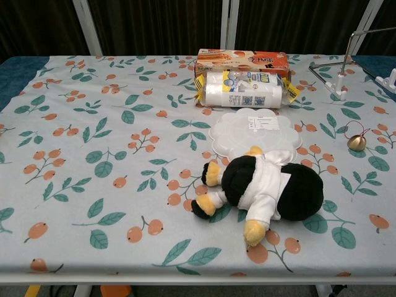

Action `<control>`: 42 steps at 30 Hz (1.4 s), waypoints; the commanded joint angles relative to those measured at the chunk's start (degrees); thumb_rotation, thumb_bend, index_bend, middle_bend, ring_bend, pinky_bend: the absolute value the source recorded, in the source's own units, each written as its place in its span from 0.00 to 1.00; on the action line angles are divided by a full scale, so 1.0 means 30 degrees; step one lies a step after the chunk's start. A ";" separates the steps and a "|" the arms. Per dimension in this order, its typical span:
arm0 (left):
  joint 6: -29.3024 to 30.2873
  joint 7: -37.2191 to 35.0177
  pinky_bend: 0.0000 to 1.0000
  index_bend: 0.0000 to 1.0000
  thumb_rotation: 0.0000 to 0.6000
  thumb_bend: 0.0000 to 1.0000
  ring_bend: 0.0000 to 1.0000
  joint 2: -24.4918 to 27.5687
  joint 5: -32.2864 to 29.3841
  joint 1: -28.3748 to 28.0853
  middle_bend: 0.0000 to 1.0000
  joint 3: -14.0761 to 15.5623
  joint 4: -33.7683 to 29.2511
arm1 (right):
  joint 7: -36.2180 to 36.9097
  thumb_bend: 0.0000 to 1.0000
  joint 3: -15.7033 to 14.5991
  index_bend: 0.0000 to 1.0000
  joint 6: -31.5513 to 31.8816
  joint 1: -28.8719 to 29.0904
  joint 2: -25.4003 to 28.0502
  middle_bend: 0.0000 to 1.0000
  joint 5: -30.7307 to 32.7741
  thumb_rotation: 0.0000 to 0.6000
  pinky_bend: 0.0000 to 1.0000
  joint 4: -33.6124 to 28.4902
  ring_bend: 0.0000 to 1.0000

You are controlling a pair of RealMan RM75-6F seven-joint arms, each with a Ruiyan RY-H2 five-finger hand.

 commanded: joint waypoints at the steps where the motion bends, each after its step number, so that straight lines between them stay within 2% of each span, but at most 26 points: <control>1: 0.0012 0.0066 0.02 0.09 1.00 0.02 0.00 0.0047 0.0017 -0.0007 0.00 -0.0009 -0.0085 | 0.0003 0.19 -0.0009 0.00 -0.0027 0.0005 0.0006 0.00 0.0006 1.00 0.00 -0.0005 0.00; 13: -0.0213 -0.0188 0.02 0.09 1.00 0.02 0.00 0.0014 -0.0174 -0.0034 0.00 -0.0003 0.0034 | -0.0468 0.19 -0.0015 0.00 -0.0745 0.0348 0.0047 0.00 0.0208 1.00 0.00 -0.0079 0.00; 28: -0.0738 -0.0786 0.02 0.09 1.00 0.02 0.00 -0.0698 -0.0580 0.0026 0.00 0.0185 0.1288 | -0.5977 0.18 0.0643 0.00 -0.4030 0.3828 0.1264 0.00 -0.0657 1.00 0.00 -0.2372 0.00; 35: -0.0991 -0.0965 0.02 0.09 1.00 0.02 0.00 -0.0576 -0.0825 0.0062 0.00 0.0230 0.1248 | -0.9157 0.18 0.1016 0.00 -0.7934 0.6189 0.2483 0.00 0.1482 1.00 0.00 -0.4681 0.00; 42: -0.1112 -0.1168 0.02 0.09 1.00 0.02 0.00 -0.0551 -0.0897 0.0064 0.00 0.0252 0.1323 | -1.1931 0.18 0.1254 0.00 -0.9528 0.7812 0.2156 0.00 0.4302 1.00 0.00 -0.5320 0.00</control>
